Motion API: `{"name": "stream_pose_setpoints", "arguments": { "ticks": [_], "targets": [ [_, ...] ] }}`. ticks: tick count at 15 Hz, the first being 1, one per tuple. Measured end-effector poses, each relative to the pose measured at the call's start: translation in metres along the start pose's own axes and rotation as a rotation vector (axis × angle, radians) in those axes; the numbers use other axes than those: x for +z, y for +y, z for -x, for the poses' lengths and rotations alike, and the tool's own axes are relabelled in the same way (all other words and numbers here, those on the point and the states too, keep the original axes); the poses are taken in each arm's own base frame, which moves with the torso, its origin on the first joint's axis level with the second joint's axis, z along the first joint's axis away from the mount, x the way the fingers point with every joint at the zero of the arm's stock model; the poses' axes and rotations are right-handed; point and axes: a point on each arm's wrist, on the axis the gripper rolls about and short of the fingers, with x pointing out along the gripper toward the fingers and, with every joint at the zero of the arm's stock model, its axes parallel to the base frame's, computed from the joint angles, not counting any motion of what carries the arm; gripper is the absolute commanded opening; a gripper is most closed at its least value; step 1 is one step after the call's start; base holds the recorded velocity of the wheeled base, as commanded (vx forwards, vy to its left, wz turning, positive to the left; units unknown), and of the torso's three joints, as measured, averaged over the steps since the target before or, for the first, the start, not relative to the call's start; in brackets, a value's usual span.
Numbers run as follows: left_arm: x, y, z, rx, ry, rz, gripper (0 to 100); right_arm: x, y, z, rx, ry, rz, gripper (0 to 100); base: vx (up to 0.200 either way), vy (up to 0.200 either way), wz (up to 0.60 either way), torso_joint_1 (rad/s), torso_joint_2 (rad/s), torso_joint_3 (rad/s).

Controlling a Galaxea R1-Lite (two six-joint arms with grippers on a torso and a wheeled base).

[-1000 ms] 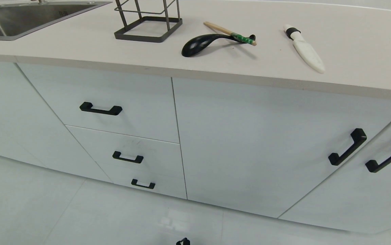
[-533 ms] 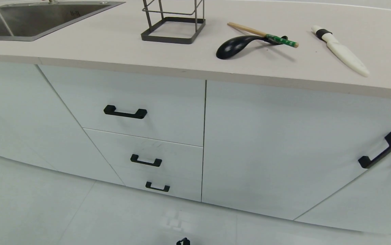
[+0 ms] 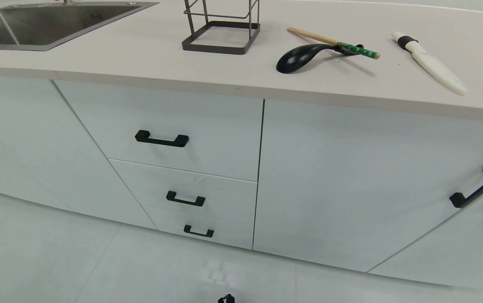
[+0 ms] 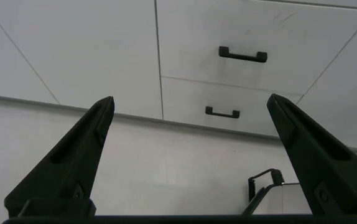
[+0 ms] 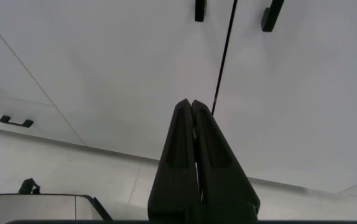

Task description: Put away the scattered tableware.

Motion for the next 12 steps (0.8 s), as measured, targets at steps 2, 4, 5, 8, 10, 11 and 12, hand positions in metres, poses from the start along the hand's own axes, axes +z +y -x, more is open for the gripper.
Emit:
{"name": "stream_pose_setpoints", "arguments": {
  "ticks": [2, 4, 5, 8, 10, 11, 12],
  "targets": [
    [0.002, -0.001, 0.000, -0.043, -0.022, -0.084, 100, 0.000, 0.000, 0.000, 0.000, 0.000, 0.000, 0, 0.000, 0.000, 0.00, 0.000, 0.00, 0.000],
    [0.003, -0.001, 0.000, -0.055, -0.028, -0.092, 100, 0.000, 0.000, 0.000, 0.000, 0.000, 0.000, 0, 0.000, 0.000, 0.00, 0.000, 0.00, 0.000],
    [0.003, -0.001, 0.000, -0.057, -0.029, -0.094, 100, 0.000, 0.000, 0.000, 0.000, 0.000, 0.000, 0, 0.000, 0.000, 0.00, 0.000, 0.00, 0.000],
    [0.016, -0.001, 0.001, -0.050, -0.131, -0.067, 100, 0.000, 0.000, 0.000, 0.000, 0.000, 0.000, 0, 0.000, 0.000, 0.00, 0.000, 0.00, 0.000],
    [0.067, -0.001, 0.013, -0.069, -0.366, -0.070, 100, 0.000, 0.000, 0.000, 0.000, 0.000, 0.000, 0, 0.000, 0.000, 0.00, 0.000, 0.00, 0.000],
    [0.090, -0.001, 0.016, -0.130, -0.428, -0.115, 100, 0.000, 0.000, 0.000, 0.000, 0.000, 0.000, 0, 0.000, 0.000, 0.00, 0.000, 0.00, 0.000],
    [0.103, -0.002, 0.014, -0.211, -0.430, -0.184, 100, 0.000, 0.000, 0.000, 0.000, 0.000, 0.000, 0, 0.000, 0.000, 0.00, 0.000, 0.00, 0.000]
  ]
}}
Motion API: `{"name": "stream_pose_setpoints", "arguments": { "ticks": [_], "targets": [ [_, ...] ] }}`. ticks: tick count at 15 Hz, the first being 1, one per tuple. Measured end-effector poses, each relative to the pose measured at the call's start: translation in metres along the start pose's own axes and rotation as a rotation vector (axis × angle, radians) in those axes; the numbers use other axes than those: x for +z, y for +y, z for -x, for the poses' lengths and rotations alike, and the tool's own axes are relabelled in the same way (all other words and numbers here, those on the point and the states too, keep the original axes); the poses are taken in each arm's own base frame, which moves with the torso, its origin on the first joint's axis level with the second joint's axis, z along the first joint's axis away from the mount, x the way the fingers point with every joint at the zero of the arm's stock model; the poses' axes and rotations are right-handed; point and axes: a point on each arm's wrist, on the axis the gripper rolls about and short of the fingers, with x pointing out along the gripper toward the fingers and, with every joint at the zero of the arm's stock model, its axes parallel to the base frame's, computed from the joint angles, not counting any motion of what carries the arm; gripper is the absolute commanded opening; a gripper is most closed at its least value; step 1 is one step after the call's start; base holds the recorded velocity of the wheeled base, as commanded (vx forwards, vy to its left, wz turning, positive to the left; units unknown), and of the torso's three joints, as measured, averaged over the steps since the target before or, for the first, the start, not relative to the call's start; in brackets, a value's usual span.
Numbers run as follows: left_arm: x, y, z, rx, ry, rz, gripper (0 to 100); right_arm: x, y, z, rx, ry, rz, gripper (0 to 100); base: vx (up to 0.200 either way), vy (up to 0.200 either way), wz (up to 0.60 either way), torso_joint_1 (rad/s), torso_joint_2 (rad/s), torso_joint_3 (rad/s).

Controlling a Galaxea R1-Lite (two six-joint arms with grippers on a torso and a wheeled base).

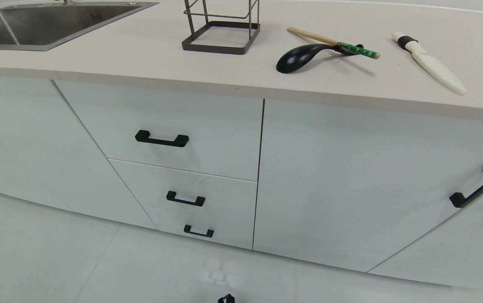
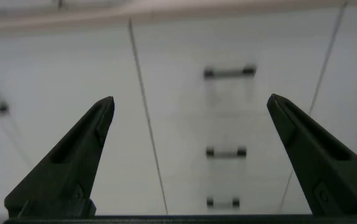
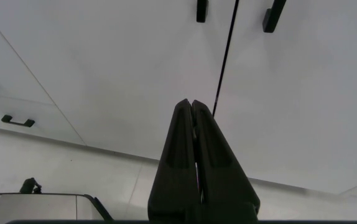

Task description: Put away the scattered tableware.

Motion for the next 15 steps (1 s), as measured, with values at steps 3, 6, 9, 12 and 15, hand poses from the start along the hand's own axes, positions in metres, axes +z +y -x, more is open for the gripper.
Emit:
{"name": "stream_pose_setpoints", "arguments": {
  "ticks": [3, 6, 9, 12, 15],
  "targets": [
    [-0.002, 0.005, -0.029, -0.228, 0.108, -0.184, 100, 0.000, 0.000, 0.000, 0.000, 0.000, 0.001, 0, 0.000, 0.000, 0.00, 0.000, 0.00, 0.000],
    [-0.020, 0.009, -0.062, -0.449, 0.206, -0.404, 100, 0.000, 0.000, 0.000, 0.001, 0.001, -0.003, 0, 0.000, 0.000, 0.00, 0.000, 0.00, 0.000],
    [-0.038, 0.007, -0.079, -0.595, 0.303, -0.394, 100, 0.000, 0.000, 0.000, 0.018, 0.001, 0.001, 0, 0.000, 0.000, 0.00, 0.000, 0.00, 0.000],
    [-0.055, 0.007, -0.093, -0.657, 0.403, -0.429, 100, 0.000, 0.000, 0.000, 0.018, 0.000, 0.001, 0, 0.000, 0.000, 0.00, 0.000, 0.00, 0.000],
    [-0.071, 0.005, -0.112, -0.742, 0.464, -0.588, 100, 0.000, 0.000, 0.000, 0.018, 0.000, 0.002, 0, 0.000, 0.000, 0.00, 0.000, 0.00, 0.000]
  ]
}}
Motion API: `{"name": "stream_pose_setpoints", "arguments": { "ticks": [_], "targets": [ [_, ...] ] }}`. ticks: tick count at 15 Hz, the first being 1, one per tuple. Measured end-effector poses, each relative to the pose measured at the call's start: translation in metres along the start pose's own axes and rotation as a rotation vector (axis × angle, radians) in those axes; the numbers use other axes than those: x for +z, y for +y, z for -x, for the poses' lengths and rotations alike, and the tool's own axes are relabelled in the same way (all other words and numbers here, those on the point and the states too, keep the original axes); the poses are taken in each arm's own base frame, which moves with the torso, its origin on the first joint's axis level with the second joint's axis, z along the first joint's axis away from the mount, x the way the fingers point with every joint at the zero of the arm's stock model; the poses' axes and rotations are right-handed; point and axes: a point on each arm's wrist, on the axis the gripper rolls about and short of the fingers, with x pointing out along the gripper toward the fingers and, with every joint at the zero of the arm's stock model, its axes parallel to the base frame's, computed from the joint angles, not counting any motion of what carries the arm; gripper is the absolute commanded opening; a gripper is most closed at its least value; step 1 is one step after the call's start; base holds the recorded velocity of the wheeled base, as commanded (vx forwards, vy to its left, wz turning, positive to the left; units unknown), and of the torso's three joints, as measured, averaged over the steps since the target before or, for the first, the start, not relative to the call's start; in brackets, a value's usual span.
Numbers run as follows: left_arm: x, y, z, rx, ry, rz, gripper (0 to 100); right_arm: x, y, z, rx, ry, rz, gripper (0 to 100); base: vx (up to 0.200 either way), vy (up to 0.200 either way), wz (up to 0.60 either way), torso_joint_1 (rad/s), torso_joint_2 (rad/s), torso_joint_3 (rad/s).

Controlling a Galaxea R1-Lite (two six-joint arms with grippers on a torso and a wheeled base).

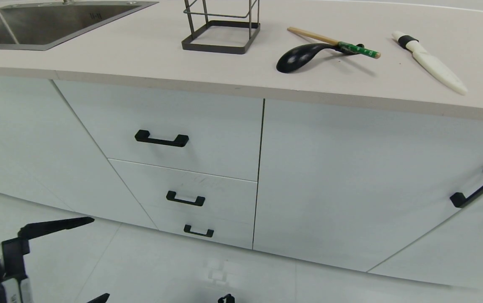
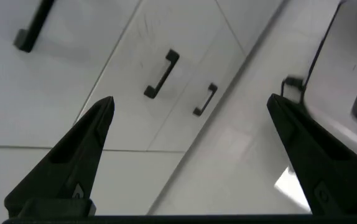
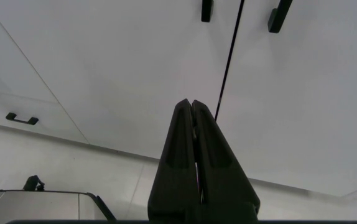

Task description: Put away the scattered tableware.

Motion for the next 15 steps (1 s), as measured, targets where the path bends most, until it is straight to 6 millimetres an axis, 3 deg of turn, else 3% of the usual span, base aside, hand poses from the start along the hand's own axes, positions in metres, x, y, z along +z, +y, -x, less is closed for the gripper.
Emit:
{"name": "stream_pose_setpoints", "arguments": {
  "ticks": [7, 15],
  "targets": [
    [0.000, 0.008, -0.054, -0.132, 0.129, -0.140, 100, 0.000, 0.000, 0.000, 0.001, 0.000, 0.000, 0, 0.000, 0.000, 0.00, 0.000, 0.00, 0.000],
    [-0.017, 0.005, -0.108, -0.227, 0.192, -0.122, 100, 0.000, 0.000, 0.000, 0.002, 0.000, -0.003, 0, 0.000, 0.000, 0.00, 0.000, 0.00, 0.000]
  ]
}}
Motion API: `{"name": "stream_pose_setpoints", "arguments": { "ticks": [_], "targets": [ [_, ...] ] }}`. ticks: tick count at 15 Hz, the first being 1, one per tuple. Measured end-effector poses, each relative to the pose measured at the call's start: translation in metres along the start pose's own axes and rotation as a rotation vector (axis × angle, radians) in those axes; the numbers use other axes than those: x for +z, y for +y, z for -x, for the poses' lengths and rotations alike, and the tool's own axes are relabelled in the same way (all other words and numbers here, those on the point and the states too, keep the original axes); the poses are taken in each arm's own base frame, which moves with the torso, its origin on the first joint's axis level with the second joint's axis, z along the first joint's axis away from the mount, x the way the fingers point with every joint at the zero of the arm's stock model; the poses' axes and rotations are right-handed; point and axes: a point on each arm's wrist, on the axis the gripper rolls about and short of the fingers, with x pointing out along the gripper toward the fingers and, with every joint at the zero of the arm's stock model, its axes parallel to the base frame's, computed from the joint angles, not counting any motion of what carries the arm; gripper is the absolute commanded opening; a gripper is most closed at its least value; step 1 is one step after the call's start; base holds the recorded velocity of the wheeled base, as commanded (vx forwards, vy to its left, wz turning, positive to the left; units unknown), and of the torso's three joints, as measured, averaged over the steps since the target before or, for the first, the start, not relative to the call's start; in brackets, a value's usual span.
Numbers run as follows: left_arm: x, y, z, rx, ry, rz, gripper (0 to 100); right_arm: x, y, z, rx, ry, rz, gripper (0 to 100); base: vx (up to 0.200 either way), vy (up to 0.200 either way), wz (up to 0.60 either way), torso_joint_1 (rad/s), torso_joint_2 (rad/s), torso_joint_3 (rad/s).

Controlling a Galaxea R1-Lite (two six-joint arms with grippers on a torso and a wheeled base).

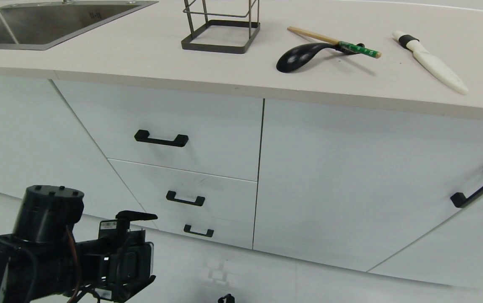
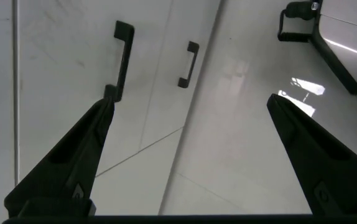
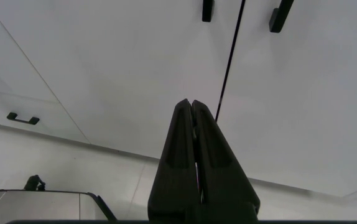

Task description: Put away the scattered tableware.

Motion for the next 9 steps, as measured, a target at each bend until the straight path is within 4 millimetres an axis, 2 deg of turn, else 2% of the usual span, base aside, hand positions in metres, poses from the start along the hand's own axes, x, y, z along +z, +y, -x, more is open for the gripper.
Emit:
{"name": "stream_pose_setpoints", "arguments": {
  "ticks": [4, 9],
  "targets": [
    [-0.003, 0.010, -0.021, 0.002, 0.003, 0.005, 100, 0.000, 0.000, 0.000, 0.000, 0.000, 0.000, 0, 0.000, 0.000, 0.00, 0.000, 0.00, 0.000],
    [-0.009, 0.019, -0.056, 0.036, 0.000, -0.001, 100, 0.000, 0.000, 0.000, 0.000, 0.000, 0.000, 0, 0.000, 0.000, 0.00, 0.000, 0.00, 0.000]
  ]
}}
